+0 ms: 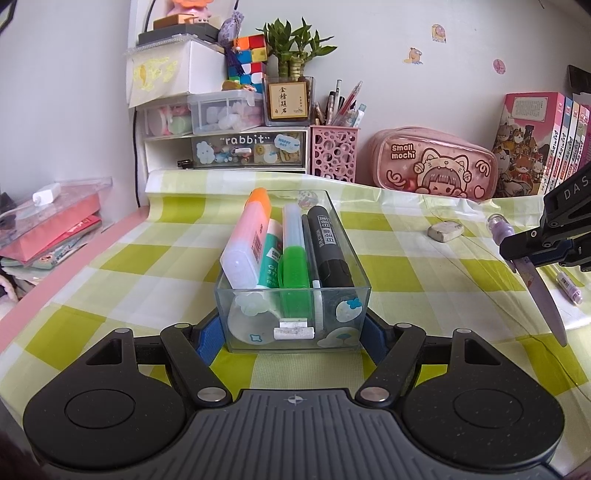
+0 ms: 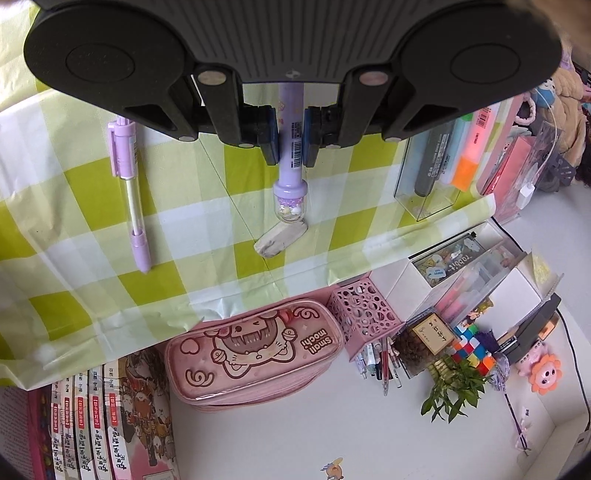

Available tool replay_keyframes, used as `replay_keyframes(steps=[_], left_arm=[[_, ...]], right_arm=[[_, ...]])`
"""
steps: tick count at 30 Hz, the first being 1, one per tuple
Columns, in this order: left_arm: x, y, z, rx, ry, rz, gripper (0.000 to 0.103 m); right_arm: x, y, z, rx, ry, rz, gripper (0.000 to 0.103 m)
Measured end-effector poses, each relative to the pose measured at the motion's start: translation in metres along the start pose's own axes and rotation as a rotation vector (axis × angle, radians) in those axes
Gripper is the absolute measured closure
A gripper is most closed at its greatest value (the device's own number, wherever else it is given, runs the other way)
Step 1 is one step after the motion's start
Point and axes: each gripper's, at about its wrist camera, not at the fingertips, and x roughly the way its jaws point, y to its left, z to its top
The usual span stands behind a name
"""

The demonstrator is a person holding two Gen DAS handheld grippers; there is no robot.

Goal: Organize stationery
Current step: 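Carry the lavender pen into the clear box and open the right tool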

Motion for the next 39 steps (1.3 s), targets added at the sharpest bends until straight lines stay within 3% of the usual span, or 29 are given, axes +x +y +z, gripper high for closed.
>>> replay_keyframes(steps=[14,22,30,39], left_arm=[[0.001,-0.001,0.001,-0.008,0.005,0.005,0.031],[0.0,0.003,-0.002,-0.006,-0.008,-0.013,0.031],[-0.001,0.006,-0.003,0.002,-0.011,-0.03,0.031],[-0.001,0.004,-0.003,0.006,-0.01,-0.024,0.031]], right_arm=[[0.01,0.005,0.002,-0.05,0.02,-0.08,0.097],[0.005,0.04,0.007,-0.062,0.032,0.013,0.097],[0.022,0.094,0.021,-0.034,0.103,0.231,0.097],[0.075,0.127,0.039,0.001,0.235,0.262,0.097]])
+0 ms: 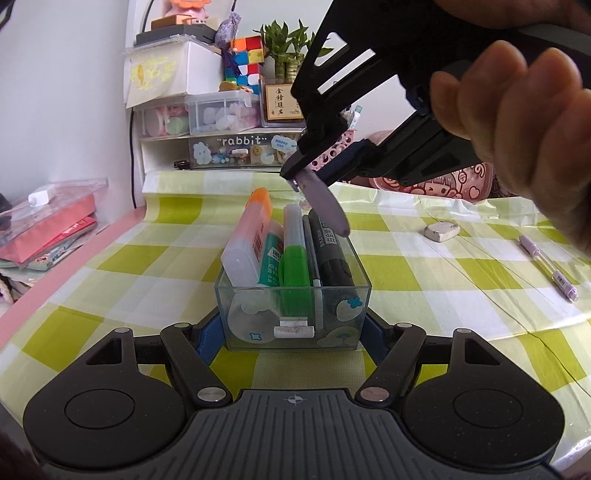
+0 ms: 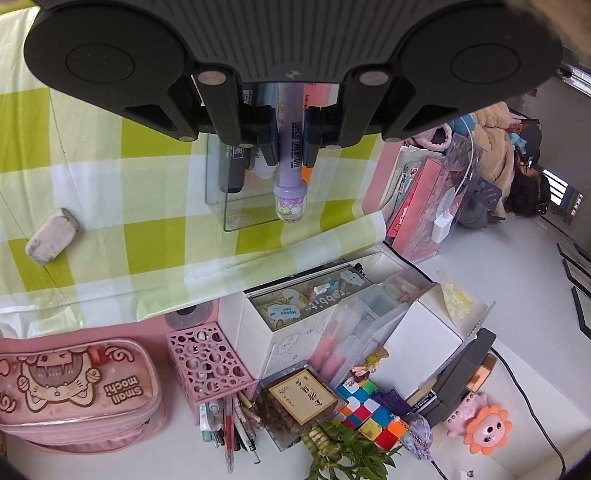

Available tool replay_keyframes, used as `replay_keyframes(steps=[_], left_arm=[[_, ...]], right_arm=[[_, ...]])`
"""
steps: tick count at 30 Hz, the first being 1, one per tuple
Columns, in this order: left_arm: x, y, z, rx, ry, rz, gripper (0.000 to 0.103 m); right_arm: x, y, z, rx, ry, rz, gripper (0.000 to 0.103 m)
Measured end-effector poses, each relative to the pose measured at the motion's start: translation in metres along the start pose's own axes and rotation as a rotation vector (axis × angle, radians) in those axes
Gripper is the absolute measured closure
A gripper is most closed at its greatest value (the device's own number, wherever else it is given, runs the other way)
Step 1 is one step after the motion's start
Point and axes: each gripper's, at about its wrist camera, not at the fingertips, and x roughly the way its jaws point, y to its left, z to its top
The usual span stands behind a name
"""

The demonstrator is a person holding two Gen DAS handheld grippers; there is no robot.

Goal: Organize stationery
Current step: 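Carry the lavender pen into the clear box and open the right tool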

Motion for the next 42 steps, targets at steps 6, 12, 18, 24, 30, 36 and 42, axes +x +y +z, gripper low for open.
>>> replay_keyframes(steps=[6,12,18,24,30,36,42], left_arm=[[0.0,0.0,0.0,0.0,0.0,0.0,0.031],[0.0,0.0,0.0,0.0,0.0,0.0,0.031],[0.0,0.0,0.0,0.0,0.0,0.0,0.031],[0.0,0.0,0.0,0.0,0.0,0.0,0.031],[0.0,0.0,0.0,0.001,-0.001,0.0,0.031],[-0.001,0.0,0.0,0.001,-0.001,0.0,0.031],[-0.001,0.0,0.0,0.0,-0.001,-0.001,0.031]], right_arm=[[0.015,0.008,0.007,-0.003,0.033,-0.032,0.097],[0.02,0.006,0.006,0.011,0.042,-0.045,0.096],[0.021,0.009,0.004,0.008,0.042,-0.039,0.093],[0.016,0.008,0.0,-0.023,0.032,-0.015,0.093],[0.015,0.009,-0.003,-0.064,0.011,-0.018,0.097],[-0.011,-0.001,-0.006,-0.058,-0.07,0.023,0.097],[-0.061,-0.033,-0.007,-0.053,-0.179,-0.061,0.097]])
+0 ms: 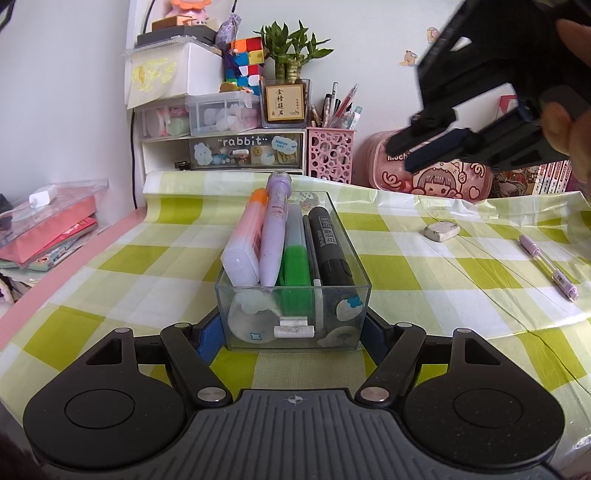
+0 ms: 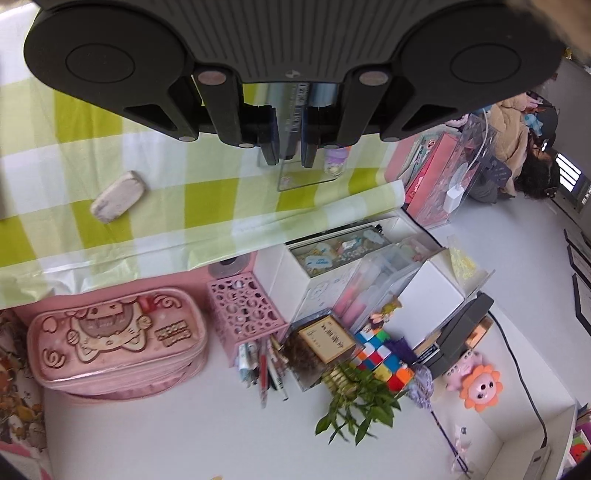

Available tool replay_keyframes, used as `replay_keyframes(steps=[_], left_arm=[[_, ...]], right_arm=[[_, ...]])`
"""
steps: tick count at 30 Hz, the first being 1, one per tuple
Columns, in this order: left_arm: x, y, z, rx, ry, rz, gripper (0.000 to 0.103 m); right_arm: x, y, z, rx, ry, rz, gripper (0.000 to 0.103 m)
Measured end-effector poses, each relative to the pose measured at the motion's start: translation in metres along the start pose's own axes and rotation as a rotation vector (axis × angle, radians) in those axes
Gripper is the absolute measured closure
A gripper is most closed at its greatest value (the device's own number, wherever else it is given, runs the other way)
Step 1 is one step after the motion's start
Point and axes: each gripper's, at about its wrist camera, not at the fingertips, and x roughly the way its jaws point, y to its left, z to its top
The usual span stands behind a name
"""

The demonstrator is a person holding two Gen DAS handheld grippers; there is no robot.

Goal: Organize stationery
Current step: 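Carry the lavender pen into the clear box and open the right tool, then reach the right tool to the second lavender pen and grasp it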

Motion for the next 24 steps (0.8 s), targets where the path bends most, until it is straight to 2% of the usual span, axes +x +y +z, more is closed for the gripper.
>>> replay_keyframes(steps=[5,8,10,15,24], left_arm=[[0.0,0.0,0.0,0.0,0.0,0.0,0.031],[-0.001,0.0,-0.001,-0.001,0.0,0.001,0.031],[-0.001,0.0,-0.001,-0.001,0.0,0.001,0.031],[-0.002,0.001,-0.001,-0.002,0.001,0.004,0.031],[-0.003,0.001,-0.002,0.0,-0.001,0.003,0.031]], right_arm=[[-0.041,-0.043,0.006,-0.057,-0.085,-0.214,0.097],[-0.055,-0.073,0.004,-0.077,-0.092,-0.374,0.097],[-0.058,-0.091,0.003,-0.079,-0.077,-0.436,0.097],[-0.056,-0.119,-0.004,-0.083,-0.022,-0.485,0.097],[-0.039,-0.128,0.0,-0.139,0.06,-0.507,0.097]])
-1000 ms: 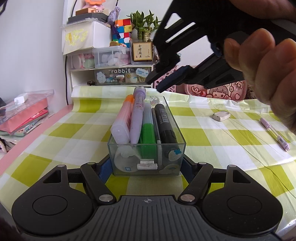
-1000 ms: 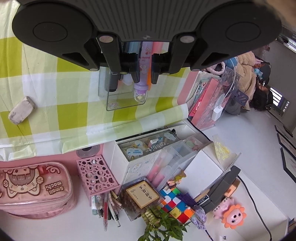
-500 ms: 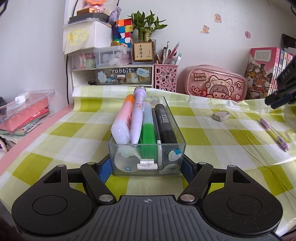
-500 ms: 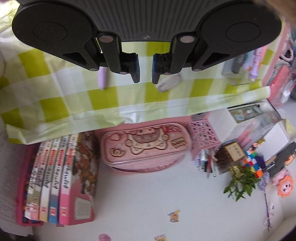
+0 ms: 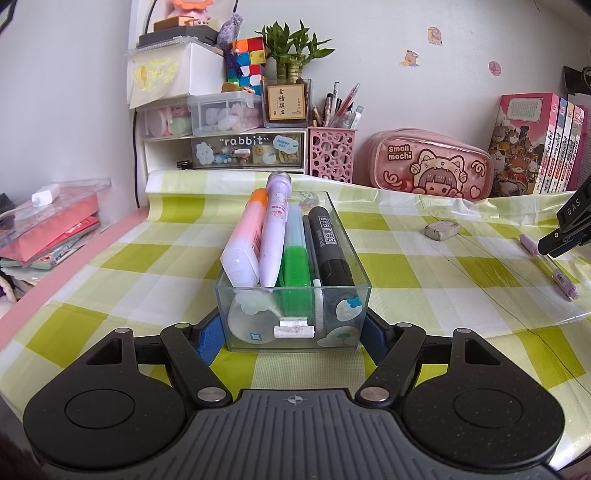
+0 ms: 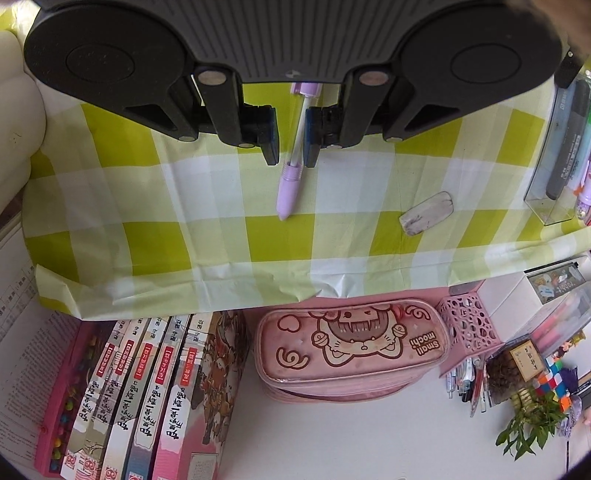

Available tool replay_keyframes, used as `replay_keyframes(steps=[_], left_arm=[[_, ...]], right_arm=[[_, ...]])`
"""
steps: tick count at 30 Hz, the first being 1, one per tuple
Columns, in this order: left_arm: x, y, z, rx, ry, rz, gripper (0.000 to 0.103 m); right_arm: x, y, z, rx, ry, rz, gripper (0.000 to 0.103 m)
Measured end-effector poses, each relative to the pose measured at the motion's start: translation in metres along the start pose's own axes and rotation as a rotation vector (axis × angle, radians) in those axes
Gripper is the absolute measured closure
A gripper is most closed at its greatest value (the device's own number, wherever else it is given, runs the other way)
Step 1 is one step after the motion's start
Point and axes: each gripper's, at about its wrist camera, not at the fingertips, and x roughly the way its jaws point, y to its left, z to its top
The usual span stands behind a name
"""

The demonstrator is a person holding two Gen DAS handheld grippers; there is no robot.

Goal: Organize stationery
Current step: 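Reach the right tool to the second lavender pen and grasp it, then carry the second lavender pen into the clear box and release it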

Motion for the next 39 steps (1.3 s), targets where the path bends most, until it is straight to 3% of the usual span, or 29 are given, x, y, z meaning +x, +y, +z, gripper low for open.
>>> replay_keyframes(steps=[3,8,17,24,31,39], left_arm=[[0.0,0.0,0.0,0.0,0.0,0.0,0.031],[0.0,0.0,0.0,0.0,0.0,0.0,0.031],[-0.001,-0.001,0.0,0.0,-0.001,0.0,0.031],[-0.001,0.0,0.0,-0.001,0.0,0.0,0.031],[-0.001,0.0,0.0,0.0,0.0,-0.001,0.031],[-0.001,0.0,0.0,0.001,-0.002,-0.002,0.031]], right_arm=[[0.01,0.002,0.001,-0.005,0.03,0.017,0.095],[0.009,0.006,-0.004,-0.001,0.007,-0.002,0.096],[0.005,0.006,-0.01,0.082,-0.012,0.049,0.097],[-0.002,0.007,-0.012,0.129,-0.036,0.118,0.097],[-0.015,0.033,-0.014,0.114,-0.056,0.217,0.097],[-0.017,0.055,-0.02,0.179,-0.042,0.336,0.097]])
